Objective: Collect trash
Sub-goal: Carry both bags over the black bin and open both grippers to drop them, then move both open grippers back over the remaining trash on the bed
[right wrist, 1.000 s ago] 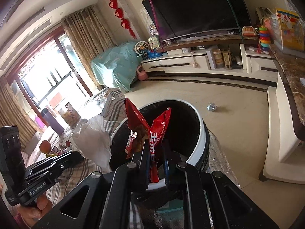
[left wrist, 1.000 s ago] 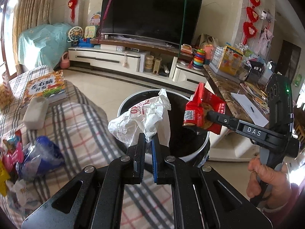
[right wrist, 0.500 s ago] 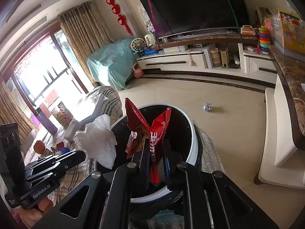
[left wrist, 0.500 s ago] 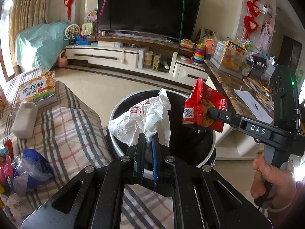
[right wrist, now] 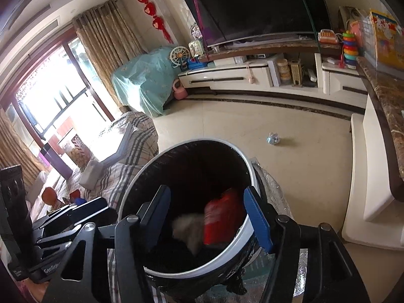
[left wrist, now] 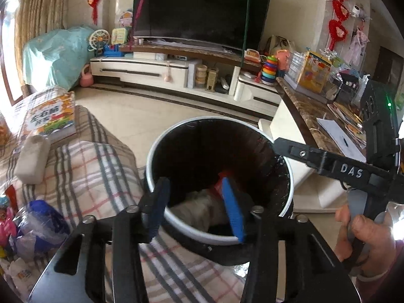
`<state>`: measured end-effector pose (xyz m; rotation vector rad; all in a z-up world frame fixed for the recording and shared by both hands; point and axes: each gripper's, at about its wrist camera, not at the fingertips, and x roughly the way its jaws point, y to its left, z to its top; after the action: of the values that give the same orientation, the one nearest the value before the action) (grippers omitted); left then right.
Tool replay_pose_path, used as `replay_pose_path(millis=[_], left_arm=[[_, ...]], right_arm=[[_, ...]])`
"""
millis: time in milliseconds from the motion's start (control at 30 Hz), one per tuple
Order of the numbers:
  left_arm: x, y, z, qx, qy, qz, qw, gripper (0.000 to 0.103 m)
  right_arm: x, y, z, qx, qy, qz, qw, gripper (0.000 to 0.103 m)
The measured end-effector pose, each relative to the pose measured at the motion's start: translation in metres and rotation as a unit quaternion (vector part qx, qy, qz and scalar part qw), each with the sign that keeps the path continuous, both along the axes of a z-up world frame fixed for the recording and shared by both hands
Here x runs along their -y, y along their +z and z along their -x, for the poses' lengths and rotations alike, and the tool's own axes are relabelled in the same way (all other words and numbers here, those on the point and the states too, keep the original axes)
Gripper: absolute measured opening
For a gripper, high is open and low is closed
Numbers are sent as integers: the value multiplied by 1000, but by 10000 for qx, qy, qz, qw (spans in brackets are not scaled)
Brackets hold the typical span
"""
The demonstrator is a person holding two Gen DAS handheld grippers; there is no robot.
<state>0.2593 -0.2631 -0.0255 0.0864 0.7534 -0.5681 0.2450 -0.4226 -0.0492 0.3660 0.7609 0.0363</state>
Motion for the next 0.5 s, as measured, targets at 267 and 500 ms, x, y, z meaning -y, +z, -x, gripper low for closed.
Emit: replay_pose_path(millis=[267, 500], left_arm=[[-40, -4, 28, 46, 373, 192, 9991, 68], [-89, -6, 60, 84, 776, 311, 9965, 73]], right_arm=[[-13, 5, 21, 195, -54, -89, 9998, 87], [-47, 2, 37, 251, 179, -261, 9992, 92]])
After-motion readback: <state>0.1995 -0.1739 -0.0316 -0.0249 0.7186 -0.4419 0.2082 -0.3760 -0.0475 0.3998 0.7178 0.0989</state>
